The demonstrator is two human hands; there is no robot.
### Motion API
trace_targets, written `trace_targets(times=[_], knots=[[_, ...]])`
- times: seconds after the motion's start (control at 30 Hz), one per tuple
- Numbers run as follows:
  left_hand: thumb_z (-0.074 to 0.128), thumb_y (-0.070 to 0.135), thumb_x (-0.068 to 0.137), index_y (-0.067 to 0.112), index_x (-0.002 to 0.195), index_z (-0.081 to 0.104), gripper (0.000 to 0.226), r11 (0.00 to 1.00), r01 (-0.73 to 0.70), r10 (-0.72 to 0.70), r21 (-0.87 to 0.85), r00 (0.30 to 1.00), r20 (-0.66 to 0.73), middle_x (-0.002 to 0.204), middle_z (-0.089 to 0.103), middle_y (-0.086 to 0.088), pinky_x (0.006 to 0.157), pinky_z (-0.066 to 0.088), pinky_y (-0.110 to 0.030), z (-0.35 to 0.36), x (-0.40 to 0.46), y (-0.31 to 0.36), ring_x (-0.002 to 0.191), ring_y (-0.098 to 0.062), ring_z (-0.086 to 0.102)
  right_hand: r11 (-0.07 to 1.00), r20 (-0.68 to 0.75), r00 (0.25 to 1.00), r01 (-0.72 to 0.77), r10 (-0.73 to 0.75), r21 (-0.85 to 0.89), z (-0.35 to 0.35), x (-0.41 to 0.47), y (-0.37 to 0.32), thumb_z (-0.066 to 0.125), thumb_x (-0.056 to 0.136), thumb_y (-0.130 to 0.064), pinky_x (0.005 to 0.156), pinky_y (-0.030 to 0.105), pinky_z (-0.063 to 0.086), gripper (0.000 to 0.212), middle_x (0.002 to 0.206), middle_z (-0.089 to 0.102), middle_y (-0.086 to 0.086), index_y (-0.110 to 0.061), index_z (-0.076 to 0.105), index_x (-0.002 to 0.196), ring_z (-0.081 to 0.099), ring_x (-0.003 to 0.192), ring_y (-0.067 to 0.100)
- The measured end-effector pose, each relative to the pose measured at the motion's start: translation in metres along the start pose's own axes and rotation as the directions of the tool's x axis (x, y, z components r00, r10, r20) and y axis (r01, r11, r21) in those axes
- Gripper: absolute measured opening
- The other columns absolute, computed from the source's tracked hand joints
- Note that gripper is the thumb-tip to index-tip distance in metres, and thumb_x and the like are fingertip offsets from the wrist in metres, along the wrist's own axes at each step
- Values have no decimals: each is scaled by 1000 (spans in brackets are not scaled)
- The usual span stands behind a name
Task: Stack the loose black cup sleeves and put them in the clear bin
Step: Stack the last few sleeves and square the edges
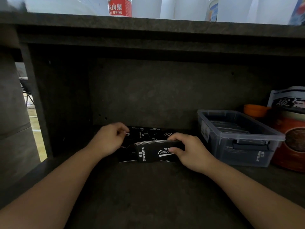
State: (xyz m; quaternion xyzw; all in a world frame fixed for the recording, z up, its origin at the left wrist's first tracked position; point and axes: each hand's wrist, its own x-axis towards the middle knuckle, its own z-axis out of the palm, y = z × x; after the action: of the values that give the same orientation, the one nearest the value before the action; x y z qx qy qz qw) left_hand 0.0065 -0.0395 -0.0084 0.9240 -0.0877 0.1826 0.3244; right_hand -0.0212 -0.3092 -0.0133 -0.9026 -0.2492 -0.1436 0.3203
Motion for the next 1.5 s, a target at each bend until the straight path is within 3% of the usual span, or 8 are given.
trace_targets(times=[0.17, 0.47, 0.6, 0.7, 0.8, 0.93, 1.27, 1.5], knots=[[71, 64, 72, 46, 116, 50, 52, 943, 17, -184, 332, 859, 478, 132, 34, 13, 110, 34, -39, -23, -15, -12, 130, -13, 26, 998, -28, 997, -70, 70, -3, -9, 1, 6, 64, 90, -17, 81, 13, 45, 17, 101, 65, -15, -29, 63, 101, 59, 96, -3], [67, 6, 89, 21, 100, 57, 21, 953, 5, 74, -303, 966, 248, 93, 75, -5, 88, 54, -41, -5, -9, -7, 89, -18, 69, 997, 7, 998, -66, 66, -43, -7, 1, 5, 65, 89, -21, 94, 15, 36, 17, 121, 45, -14, -25, 60, 105, 47, 109, 0], [49, 10, 100, 21, 112, 60, 20, 901, 2, 154, -433, 933, 325, 88, 74, 1, 76, 51, -20, 3, -12, 8, 81, -5, 66, 995, 26, 996, -84, 83, 45, -6, 1, 3, 64, 90, -20, 94, 18, 40, 37, 119, 51, -13, -30, 42, 117, 50, 110, 0], [36, 30, 103, 23, 112, 62, 28, 844, 88, 80, -529, 955, 287, 86, 73, 1, 77, 50, -26, 7, -11, 10, 80, -8, 64, 996, 61, 997, -52, 48, 72, -5, 1, 5, 62, 92, -18, 99, 21, 42, 49, 120, 60, -13, -42, 44, 131, 53, 112, -1], [36, 47, 101, 28, 125, 55, 36, 999, 52, -52, 2, 996, 70, 119, 66, -2, 92, 45, -33, 2, 1, -16, 109, -17, 58, 999, 48, 999, -8, 6, 44, -3, 1, 6, 61, 92, -17, 92, 15, 42, 30, 114, 64, -13, -36, 62, 115, 56, 106, -4], [23, 65, 96, 32, 155, 10, 69, 824, 216, -358, 523, 915, 186, 160, 25, -4, 115, 20, -43, 1, 4, -41, 147, -28, 17, 1000, 39, 999, -1, 0, 9, 0, 1, 7, 62, 92, -21, 88, 16, 43, 18, 106, 61, -13, -31, 64, 107, 56, 100, -2], [50, 68, 86, 29, 154, 18, 84, 860, 109, -177, 499, 980, 92, 151, 36, -2, 110, 28, -42, 2, 2, -33, 137, -28, 27, 999, 18, 1000, 14, -13, -39, 0, 0, 9, 64, 90, -22, 95, 13, 37, 18, 113, 46, -15, -31, 64, 106, 49, 106, -2], [46, 61, 93, 35, 145, 40, 58, 796, -6, -118, 605, 979, 165, 143, 50, -1, 106, 33, -35, 2, 7, -31, 133, -22, 40, 999, 14, 1000, 11, -11, -44, 0, 1, 8, 64, 90, -22, 92, 7, 33, 19, 115, 45, -15, -30, 64, 107, 48, 107, -4]])
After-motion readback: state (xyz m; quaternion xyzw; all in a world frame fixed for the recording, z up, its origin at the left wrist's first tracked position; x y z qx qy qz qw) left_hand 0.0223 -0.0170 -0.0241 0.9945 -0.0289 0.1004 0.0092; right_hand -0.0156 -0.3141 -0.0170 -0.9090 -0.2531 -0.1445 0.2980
